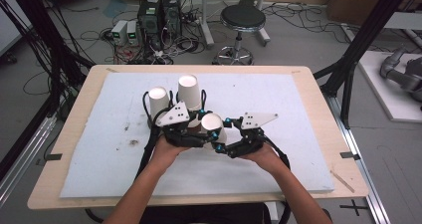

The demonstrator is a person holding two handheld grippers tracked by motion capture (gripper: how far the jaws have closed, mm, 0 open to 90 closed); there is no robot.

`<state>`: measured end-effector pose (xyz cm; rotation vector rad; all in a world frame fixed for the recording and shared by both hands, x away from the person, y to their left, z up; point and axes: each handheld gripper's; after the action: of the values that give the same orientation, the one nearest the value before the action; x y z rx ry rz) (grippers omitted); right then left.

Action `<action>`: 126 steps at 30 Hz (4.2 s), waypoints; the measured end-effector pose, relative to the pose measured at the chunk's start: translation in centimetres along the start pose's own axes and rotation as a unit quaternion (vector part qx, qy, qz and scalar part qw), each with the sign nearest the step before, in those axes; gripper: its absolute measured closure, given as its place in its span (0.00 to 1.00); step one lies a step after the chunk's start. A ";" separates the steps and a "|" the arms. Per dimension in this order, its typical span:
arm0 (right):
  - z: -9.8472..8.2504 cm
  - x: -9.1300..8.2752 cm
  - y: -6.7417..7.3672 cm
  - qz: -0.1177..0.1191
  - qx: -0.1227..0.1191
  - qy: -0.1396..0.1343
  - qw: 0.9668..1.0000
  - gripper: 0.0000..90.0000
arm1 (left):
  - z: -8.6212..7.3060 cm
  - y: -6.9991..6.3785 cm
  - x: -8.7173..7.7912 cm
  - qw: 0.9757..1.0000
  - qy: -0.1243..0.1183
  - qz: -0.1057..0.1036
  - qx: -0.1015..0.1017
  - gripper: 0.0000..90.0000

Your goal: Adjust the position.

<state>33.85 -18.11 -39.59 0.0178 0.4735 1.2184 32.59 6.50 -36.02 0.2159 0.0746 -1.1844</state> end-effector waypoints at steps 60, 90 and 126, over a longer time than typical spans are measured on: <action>0.4 0.4 -0.1 0.036 -0.071 0.044 0.996 0.36 | 0.5 0.6 -1.8 0.999 0.010 -0.042 0.009 0.26; 0.6 0.2 0.1 0.075 -0.055 0.015 0.996 0.31 | 0.1 1.1 -2.3 0.995 -0.017 -0.096 -0.016 0.39; 1.0 -0.6 -0.1 0.086 -0.062 0.013 0.994 0.33 | -1.1 1.3 -3.7 0.994 -0.033 -0.106 -0.020 0.40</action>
<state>34.12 -18.46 -38.46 -0.0647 0.4247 1.4165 32.51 10.55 -36.32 0.1361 0.0648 -1.3984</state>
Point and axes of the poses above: each handheld gripper's, and its own axes: x roughly forward along the jaws, z roughly out of its top, y roughly to its left, and after that the axes turned 11 degrees about x, right-handed
